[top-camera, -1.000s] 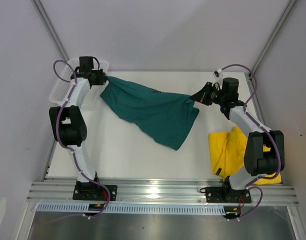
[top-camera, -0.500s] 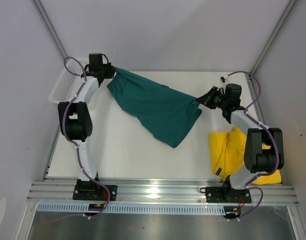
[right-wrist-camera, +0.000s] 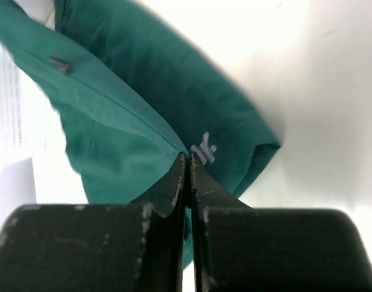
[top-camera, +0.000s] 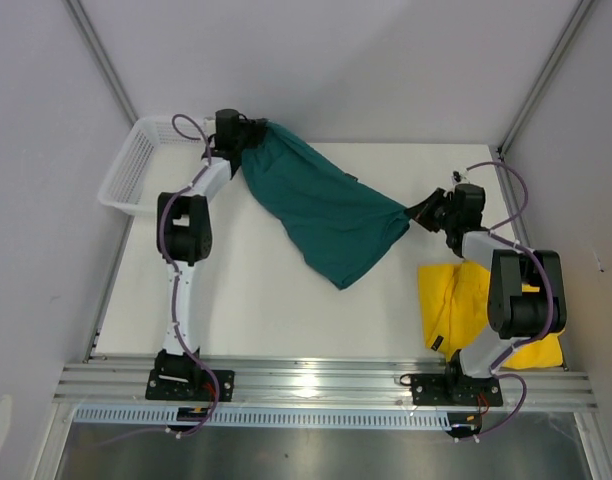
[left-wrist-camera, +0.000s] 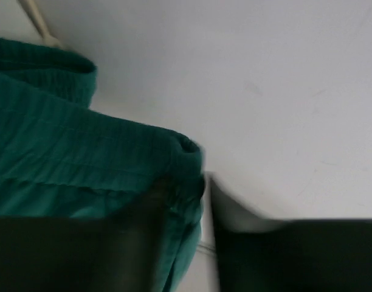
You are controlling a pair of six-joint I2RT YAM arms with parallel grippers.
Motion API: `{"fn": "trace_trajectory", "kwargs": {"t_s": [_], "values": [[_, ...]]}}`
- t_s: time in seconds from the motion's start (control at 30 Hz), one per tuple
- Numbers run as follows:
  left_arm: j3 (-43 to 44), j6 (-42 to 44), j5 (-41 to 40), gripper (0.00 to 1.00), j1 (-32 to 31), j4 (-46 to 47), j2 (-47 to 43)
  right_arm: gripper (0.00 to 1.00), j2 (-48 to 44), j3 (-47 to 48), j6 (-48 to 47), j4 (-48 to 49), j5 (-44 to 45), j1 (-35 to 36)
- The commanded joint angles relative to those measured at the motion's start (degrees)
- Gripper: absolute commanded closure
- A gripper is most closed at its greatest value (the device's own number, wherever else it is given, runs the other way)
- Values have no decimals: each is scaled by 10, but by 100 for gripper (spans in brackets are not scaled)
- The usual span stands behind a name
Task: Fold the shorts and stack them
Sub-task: Fold the shorts
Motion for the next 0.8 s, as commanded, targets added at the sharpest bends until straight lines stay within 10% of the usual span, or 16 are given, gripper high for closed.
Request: {"fn": "trace_trajectory", "kwargs": {"t_s": [0.0, 0.07, 0.17, 0.23, 0.33, 0.77], "values": [[72, -11, 7, 39, -16, 119, 45, 100, 6, 2, 5, 42, 56, -24], [117, -8, 13, 1, -20, 114, 74, 100, 22, 20, 7, 32, 63, -27], [127, 1, 14, 1, -22, 107, 67, 92, 67, 70, 0, -15, 67, -28], [101, 13, 13, 1, -19, 114, 41, 60, 90, 87, 2, -52, 71, -27], [73, 36, 19, 1, -11, 119, -1, 41, 83, 73, 8, -52, 92, -28], [-114, 219, 58, 1, 35, 20, -215, 37, -33, 96, -44, -156, 188, 31]]}}
